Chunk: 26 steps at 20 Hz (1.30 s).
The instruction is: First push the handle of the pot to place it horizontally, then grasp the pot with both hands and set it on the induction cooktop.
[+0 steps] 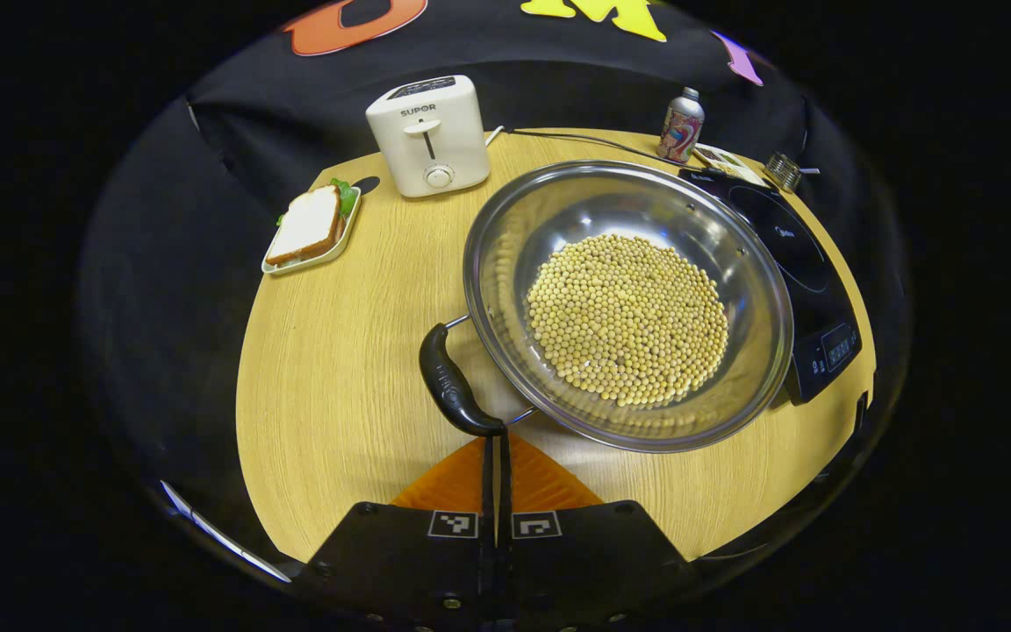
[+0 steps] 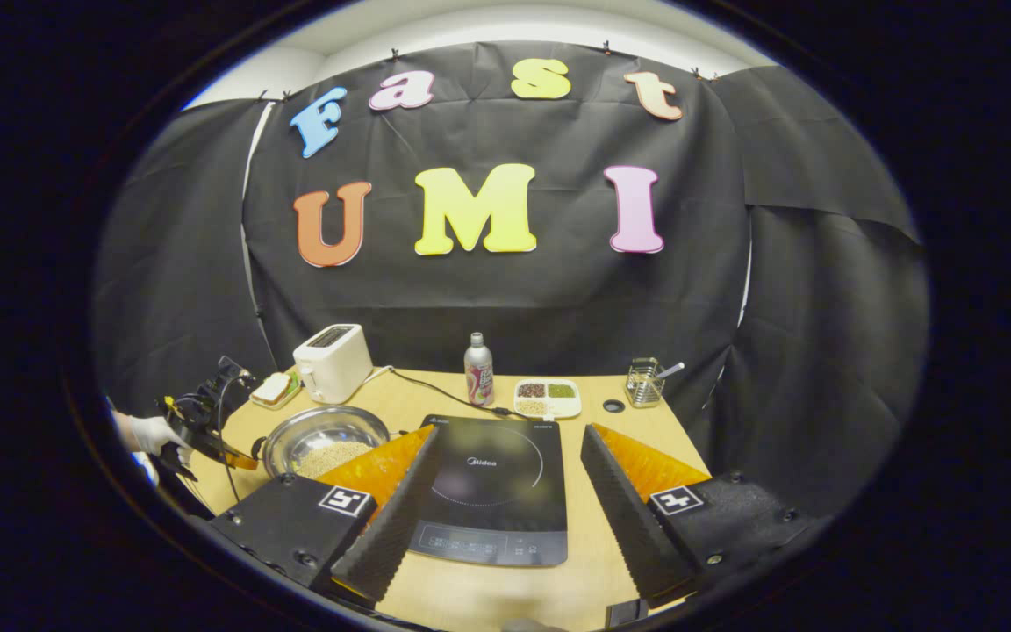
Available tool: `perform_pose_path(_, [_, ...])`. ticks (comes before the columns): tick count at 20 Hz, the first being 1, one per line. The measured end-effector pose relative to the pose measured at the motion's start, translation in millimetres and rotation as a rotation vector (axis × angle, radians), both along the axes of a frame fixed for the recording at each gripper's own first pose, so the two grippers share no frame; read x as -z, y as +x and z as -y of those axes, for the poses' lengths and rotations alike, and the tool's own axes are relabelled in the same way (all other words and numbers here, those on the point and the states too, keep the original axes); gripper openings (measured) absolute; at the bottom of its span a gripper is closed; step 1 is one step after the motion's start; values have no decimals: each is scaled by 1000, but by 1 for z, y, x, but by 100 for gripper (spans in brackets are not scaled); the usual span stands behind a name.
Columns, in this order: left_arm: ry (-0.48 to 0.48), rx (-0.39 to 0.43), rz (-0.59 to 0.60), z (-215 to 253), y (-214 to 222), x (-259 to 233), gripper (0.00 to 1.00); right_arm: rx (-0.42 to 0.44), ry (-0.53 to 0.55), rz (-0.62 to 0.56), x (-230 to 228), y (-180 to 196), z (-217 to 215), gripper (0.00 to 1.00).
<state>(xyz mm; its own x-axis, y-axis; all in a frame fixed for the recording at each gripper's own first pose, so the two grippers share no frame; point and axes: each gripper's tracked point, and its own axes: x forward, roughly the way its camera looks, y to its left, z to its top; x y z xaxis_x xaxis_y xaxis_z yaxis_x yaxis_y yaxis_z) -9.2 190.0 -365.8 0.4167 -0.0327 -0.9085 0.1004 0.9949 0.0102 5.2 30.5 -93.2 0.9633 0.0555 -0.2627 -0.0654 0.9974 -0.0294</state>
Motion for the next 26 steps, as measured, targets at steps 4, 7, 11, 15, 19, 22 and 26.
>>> perform_pose_path(4, [-24, -46, 0, -7, 8, -1, 0, 10, -5, -8, 2, -1, 4, 97])
perform_pose_path(7, [-23, -58, 5, -12, 15, -1, 0, 13, -11, -15, 3, -1, 4, 97])
perform_pose_path(11, [-24, -76, 5, -15, 25, -1, 0, 9, -24, -14, 0, -2, 2, 97])
perform_pose_path(15, [-22, -82, 13, -21, 37, 0, 0, 6, -33, -21, 1, -2, 2, 97])
perform_pose_path(19, [-32, -99, 16, -25, 48, -2, 0, 4, -42, -25, 1, -2, 1, 97])
perform_pose_path(22, [-27, -94, 14, -27, 51, -2, 9, 1, -47, -29, 2, -1, -1, 97])
perform_pose_path(26, [-15, -82, 12, -29, 55, -3, 0, -13, -45, -36, 6, 0, -9, 97])
